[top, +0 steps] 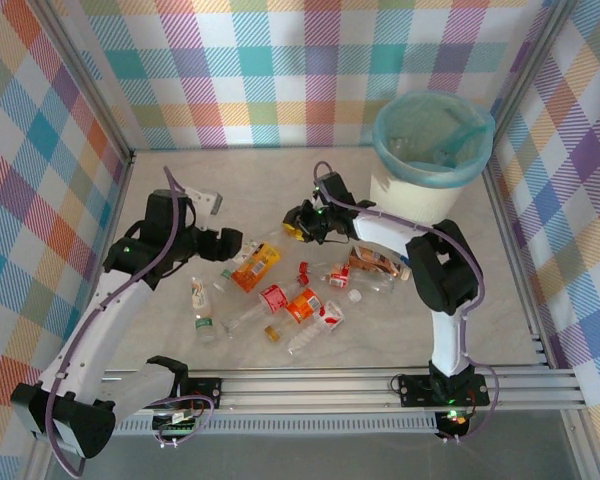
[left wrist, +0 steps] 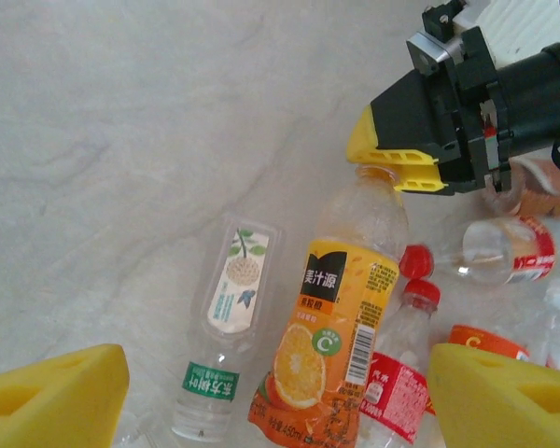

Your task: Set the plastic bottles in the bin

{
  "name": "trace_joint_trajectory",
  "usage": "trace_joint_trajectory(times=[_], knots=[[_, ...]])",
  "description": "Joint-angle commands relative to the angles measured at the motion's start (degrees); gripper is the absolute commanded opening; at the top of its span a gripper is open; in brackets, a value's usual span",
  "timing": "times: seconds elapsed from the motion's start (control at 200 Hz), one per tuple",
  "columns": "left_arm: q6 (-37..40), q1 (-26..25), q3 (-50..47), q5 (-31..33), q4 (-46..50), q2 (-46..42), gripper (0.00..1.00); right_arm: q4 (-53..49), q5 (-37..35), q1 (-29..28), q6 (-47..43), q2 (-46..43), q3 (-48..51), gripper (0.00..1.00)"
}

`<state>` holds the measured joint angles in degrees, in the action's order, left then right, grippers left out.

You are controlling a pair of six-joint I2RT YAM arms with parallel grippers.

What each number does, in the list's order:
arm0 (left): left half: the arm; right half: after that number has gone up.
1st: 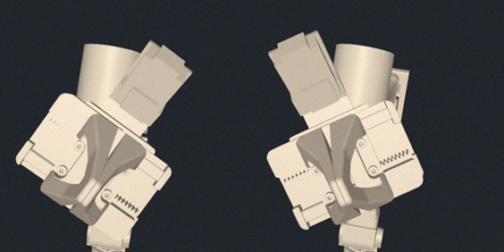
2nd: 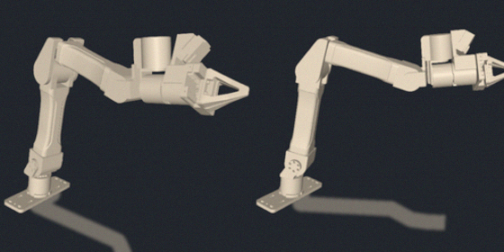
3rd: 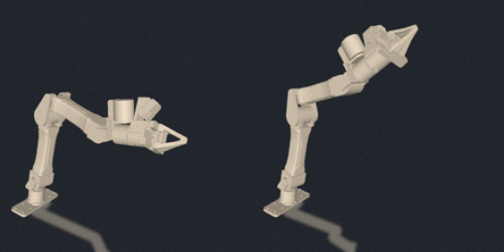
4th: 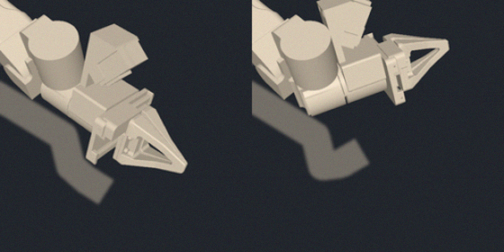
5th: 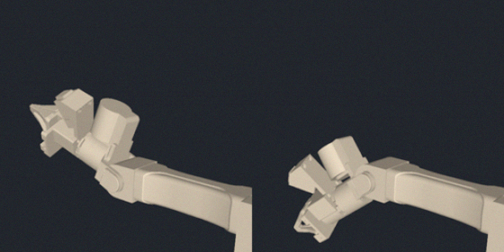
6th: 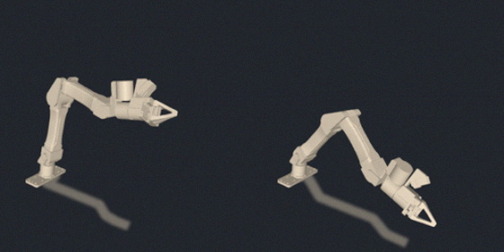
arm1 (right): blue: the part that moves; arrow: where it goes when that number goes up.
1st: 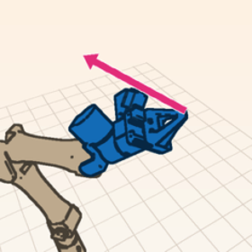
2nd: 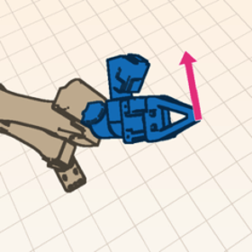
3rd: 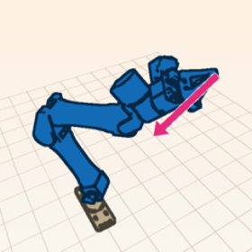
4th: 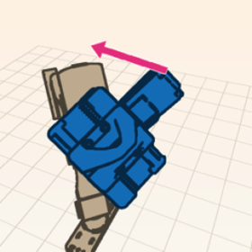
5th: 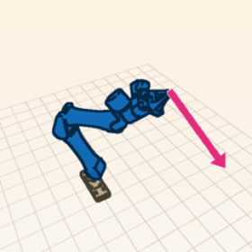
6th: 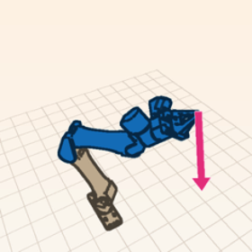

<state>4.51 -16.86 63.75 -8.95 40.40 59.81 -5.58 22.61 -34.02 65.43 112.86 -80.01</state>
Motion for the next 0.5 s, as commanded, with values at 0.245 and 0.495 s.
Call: trace_joint_trajectory(times=[0.245, 0.495], knots=[[-3.7, -0.7, 10.4, -4.2, -2.4, -1.0, 0.83, -13.1, -6.9, 2.2, -14.8, -13.1, -9.1, 0.19], [-5.6, -0.9, 19.7, -9.5, -7.3, 4.8, 0.82, -21.3, -13.2, 7.0, -27.0, -21.5, -19.6, 0.19]])
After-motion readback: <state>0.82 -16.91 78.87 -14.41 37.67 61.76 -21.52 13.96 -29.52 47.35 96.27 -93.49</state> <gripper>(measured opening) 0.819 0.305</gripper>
